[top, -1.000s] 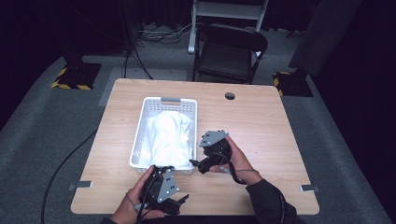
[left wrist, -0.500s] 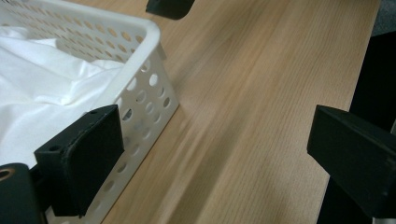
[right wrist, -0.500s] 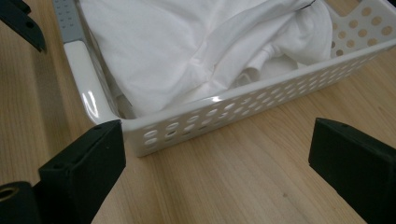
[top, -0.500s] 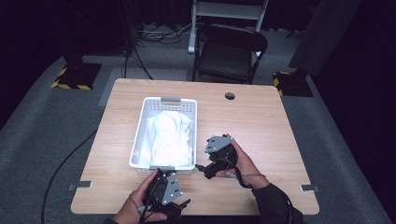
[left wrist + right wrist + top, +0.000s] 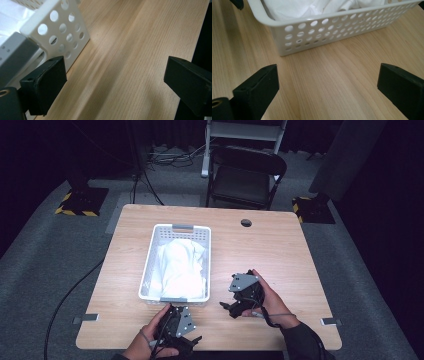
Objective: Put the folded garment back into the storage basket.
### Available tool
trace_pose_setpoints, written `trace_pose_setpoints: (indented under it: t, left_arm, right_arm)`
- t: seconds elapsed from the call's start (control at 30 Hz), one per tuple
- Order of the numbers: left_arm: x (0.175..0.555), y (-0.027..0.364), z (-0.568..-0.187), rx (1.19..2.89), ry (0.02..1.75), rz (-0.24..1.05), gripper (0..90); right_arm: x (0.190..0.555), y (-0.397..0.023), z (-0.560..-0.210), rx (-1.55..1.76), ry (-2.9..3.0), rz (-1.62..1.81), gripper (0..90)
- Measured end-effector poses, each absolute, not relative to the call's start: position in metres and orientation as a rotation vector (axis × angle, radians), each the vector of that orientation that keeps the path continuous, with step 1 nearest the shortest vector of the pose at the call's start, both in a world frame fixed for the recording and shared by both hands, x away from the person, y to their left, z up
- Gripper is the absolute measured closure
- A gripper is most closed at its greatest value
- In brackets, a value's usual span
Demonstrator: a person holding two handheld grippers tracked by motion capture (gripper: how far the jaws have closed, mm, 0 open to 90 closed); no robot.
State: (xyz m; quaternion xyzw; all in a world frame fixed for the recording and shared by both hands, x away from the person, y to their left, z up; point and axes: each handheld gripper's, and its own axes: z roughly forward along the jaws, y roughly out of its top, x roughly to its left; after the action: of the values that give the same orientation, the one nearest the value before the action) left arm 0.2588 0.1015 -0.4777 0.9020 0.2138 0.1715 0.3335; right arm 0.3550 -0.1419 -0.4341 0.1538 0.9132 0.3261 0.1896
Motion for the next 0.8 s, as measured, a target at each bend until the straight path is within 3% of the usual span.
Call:
trace_pose_setpoints:
  t: [0.8]
  left_arm:
    - [0.269, 0.115, -0.500, 2.345, 0.687, 0.344, 3.1]
  right_arm:
    - [0.331, -0.216, -0.472, 0.568, 2.569, 0.795, 3.5]
